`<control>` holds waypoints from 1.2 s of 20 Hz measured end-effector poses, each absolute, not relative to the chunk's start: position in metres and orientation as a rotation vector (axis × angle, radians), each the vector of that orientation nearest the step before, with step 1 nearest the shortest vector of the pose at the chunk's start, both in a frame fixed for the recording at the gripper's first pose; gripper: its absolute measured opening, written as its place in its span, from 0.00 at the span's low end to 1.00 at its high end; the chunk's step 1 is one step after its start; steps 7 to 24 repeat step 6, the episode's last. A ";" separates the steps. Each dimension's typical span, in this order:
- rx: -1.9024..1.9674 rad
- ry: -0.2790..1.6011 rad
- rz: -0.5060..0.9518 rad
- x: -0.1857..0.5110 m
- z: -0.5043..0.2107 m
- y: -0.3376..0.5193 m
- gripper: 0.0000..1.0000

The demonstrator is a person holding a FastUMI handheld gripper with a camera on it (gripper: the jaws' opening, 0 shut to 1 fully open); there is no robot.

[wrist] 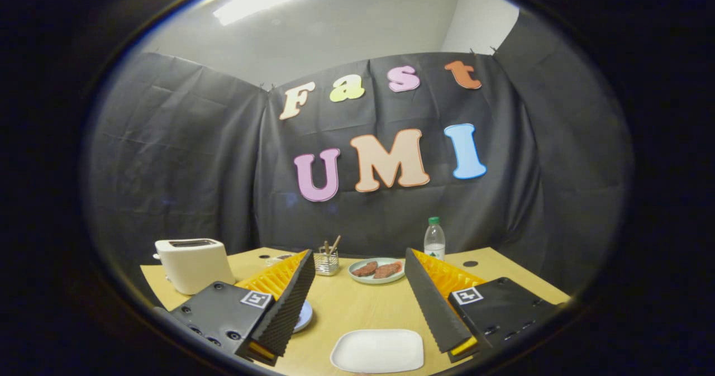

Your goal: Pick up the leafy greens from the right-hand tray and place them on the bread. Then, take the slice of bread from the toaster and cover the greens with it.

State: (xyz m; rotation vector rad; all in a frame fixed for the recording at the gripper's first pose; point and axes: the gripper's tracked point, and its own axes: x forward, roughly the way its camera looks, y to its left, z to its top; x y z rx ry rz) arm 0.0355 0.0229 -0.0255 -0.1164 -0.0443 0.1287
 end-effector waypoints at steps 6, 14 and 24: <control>-0.119 -0.052 0.140 0.035 -0.027 0.018 1.00; -0.119 -0.052 0.140 0.035 -0.027 0.018 1.00; -0.119 -0.052 0.140 0.035 -0.027 0.018 1.00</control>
